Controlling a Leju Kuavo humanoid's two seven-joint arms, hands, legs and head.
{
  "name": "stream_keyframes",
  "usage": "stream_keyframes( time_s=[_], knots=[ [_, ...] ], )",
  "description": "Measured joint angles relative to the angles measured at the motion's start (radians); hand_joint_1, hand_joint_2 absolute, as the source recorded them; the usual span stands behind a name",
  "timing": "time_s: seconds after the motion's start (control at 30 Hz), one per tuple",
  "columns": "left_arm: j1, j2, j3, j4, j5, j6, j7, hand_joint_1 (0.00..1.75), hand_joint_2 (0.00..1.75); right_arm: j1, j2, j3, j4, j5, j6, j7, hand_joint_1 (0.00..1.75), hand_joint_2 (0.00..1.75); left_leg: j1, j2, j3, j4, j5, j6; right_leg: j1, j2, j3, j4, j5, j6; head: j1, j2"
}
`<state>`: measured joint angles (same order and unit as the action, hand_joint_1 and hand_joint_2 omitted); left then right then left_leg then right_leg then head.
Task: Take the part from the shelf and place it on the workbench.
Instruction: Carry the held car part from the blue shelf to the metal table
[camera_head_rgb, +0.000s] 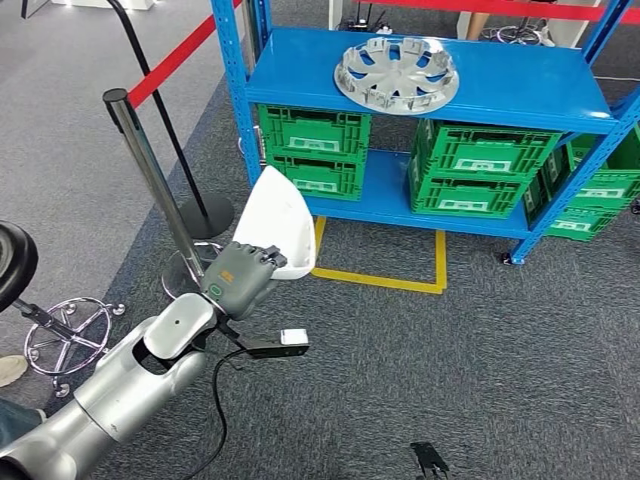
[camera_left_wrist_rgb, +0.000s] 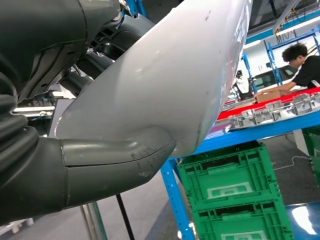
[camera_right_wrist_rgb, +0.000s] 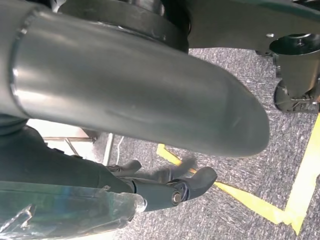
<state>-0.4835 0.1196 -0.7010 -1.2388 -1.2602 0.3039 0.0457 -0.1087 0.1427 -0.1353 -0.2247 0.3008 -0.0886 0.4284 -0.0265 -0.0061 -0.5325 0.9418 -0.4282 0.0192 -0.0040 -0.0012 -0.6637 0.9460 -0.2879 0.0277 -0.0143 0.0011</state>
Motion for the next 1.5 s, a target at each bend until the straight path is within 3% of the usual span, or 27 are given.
stream_keyframes(
  time_s=[0.13, 0.73, 0.9, 0.97, 1.07, 1.1, 1.13, 1.17, 1.23, 1.3, 1.33, 1.4, 1.43, 1.5],
  knots=[
    [0.002, -0.003, 0.005, 0.007, -0.006, 0.002, 0.000, 1.75, 1.75, 0.000, 0.000, 0.000, 0.000, 0.006, -0.002, 0.000, 0.00, 0.00, -0.001, 0.000, -0.003, 0.001, 0.003, 0.002, -0.001, 0.000, -0.001, -0.001, 0.004, 0.005, 0.000, 0.000],
    [0.002, -0.013, 0.013, 0.016, -0.009, 0.010, 0.000, 1.75, 1.75, -0.001, 0.000, 0.000, 0.000, 0.020, -0.004, 0.000, 0.00, 0.00, 0.000, 0.000, -0.015, 0.001, 0.010, -0.002, -0.001, 0.001, -0.015, -0.001, 0.011, 0.003, 0.000, 0.000],
    [0.002, -0.013, 0.018, 0.018, -0.012, 0.012, 0.002, 1.75, 1.75, -0.003, 0.001, 0.009, 0.000, 0.057, -0.037, 0.000, 0.00, 0.00, 0.001, -0.002, -0.020, 0.000, 0.021, 0.016, -0.004, -0.003, -0.015, -0.004, 0.019, 0.019, -0.001, 0.000],
    [0.002, -0.013, 0.020, 0.018, -0.014, 0.013, 0.004, 1.75, 1.75, -0.004, 0.002, 0.016, -0.001, 0.066, -0.046, 0.000, 0.00, 0.00, 0.009, -0.006, -0.018, -0.012, 0.035, 0.021, -0.002, -0.001, -0.036, 0.044, -0.025, 0.025, 0.001, 0.000],
    [0.008, -0.013, 0.020, 0.020, -0.016, 0.013, 0.007, 1.75, 1.75, -0.005, 0.002, 0.023, -0.002, 0.072, -0.051, 0.000, 0.00, 0.00, 0.014, -0.016, -0.026, -0.012, 0.044, 0.019, -0.008, 0.000, -0.105, 0.254, -0.149, 0.033, 0.004, 0.000],
    [0.011, -0.013, 0.020, 0.022, -0.017, 0.013, 0.007, 1.75, 1.75, -0.005, 0.002, 0.024, -0.002, 0.072, -0.051, 0.000, 0.00, 0.00, 0.016, -0.022, -0.030, -0.010, 0.046, 0.016, -0.010, 0.000, -0.115, 0.303, -0.172, 0.036, 0.004, 0.000],
    [0.013, -0.012, 0.020, 0.024, -0.017, 0.012, 0.008, 1.75, 1.75, -0.004, 0.002, 0.025, -0.002, 0.073, -0.052, 0.000, 0.00, 0.00, 0.018, -0.030, -0.034, -0.007, 0.048, 0.012, -0.012, 0.001, -0.106, 0.314, -0.178, 0.039, 0.004, 0.000],
    [0.015, -0.012, 0.020, 0.025, -0.017, 0.012, 0.008, 1.75, 1.75, -0.004, 0.002, 0.025, -0.002, 0.073, -0.053, 0.000, 0.00, 0.00, 0.022, -0.039, -0.039, -0.004, 0.050, 0.007, -0.015, 0.002, -0.075, 0.280, -0.167, 0.042, 0.004, 0.000],
    [0.016, -0.012, 0.021, 0.026, -0.017, 0.012, 0.008, 1.75, 1.75, -0.006, 0.002, 0.025, -0.002, 0.074, -0.053, 0.000, 0.00, 0.00, 0.031, -0.058, -0.051, 0.008, 0.051, -0.008, -0.022, 0.027, 0.019, 0.148, -0.139, 0.052, 0.005, 0.000],
    [0.014, -0.013, 0.023, 0.026, -0.017, 0.012, 0.008, 1.75, 1.75, -0.009, 0.004, 0.026, -0.003, 0.075, -0.053, 0.000, 0.00, 0.00, 0.035, -0.075, -0.066, 0.024, 0.052, -0.023, -0.025, 0.053, 0.070, 0.072, -0.134, 0.047, 0.006, 0.000],
    [0.014, -0.013, 0.024, 0.026, -0.018, 0.012, 0.009, 1.75, 1.75, -0.010, 0.005, 0.026, -0.003, 0.076, -0.053, 0.000, 0.00, 0.00, 0.034, -0.082, -0.072, 0.027, 0.055, -0.028, -0.022, 0.057, 0.072, 0.072, -0.139, 0.039, 0.006, 0.000],
    [0.014, -0.011, 0.026, 0.027, -0.018, 0.012, 0.009, 1.75, 1.75, -0.011, 0.006, 0.026, -0.004, 0.078, -0.053, 0.001, 0.00, 0.00, 0.035, -0.089, -0.080, 0.031, 0.058, -0.036, -0.021, 0.039, 0.067, 0.078, -0.134, 0.020, 0.005, 0.000],
    [0.015, -0.009, 0.027, 0.027, -0.019, 0.011, 0.009, 1.75, 1.75, -0.011, 0.007, 0.026, -0.004, 0.079, -0.053, 0.002, 0.00, 0.00, 0.035, -0.079, -0.086, 0.041, 0.050, -0.040, -0.021, 0.030, 0.065, 0.080, -0.133, 0.012, 0.003, 0.000],
    [0.012, -0.007, 0.027, 0.027, -0.020, 0.010, 0.009, 1.75, 1.75, -0.011, 0.008, 0.026, -0.005, 0.082, -0.053, 0.005, 0.00, 0.00, 0.033, -0.040, -0.123, 0.121, -0.004, -0.047, -0.021, 0.008, 0.060, 0.080, -0.129, -0.002, -0.003, 0.000]
  ],
)
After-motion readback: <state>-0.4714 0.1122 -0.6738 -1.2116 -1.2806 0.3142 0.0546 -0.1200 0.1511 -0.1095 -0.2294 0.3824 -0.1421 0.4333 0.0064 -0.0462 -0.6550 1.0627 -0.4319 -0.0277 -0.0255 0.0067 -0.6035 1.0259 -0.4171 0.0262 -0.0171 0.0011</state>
